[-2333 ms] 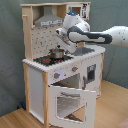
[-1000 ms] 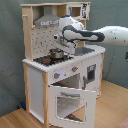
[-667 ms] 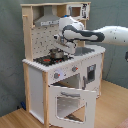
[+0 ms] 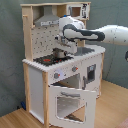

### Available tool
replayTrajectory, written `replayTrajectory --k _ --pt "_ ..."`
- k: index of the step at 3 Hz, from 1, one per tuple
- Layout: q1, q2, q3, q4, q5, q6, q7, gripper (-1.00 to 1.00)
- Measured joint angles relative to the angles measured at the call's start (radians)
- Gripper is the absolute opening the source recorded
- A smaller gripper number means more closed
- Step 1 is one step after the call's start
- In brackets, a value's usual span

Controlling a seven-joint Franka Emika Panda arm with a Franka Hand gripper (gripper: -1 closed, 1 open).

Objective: Play with the kitchen

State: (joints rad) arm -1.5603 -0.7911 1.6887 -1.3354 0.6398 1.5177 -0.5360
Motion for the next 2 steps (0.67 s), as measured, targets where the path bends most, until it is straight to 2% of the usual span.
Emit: replayTrajectory --k 1,2 --pt "0.002 0.004 -0.076 0.007 -0.001 -0.06 -0.026 -1.0" --pt "0.005 0.006 -0.138 -0.051 -0.008 -0.083 -0.079 -1.0"
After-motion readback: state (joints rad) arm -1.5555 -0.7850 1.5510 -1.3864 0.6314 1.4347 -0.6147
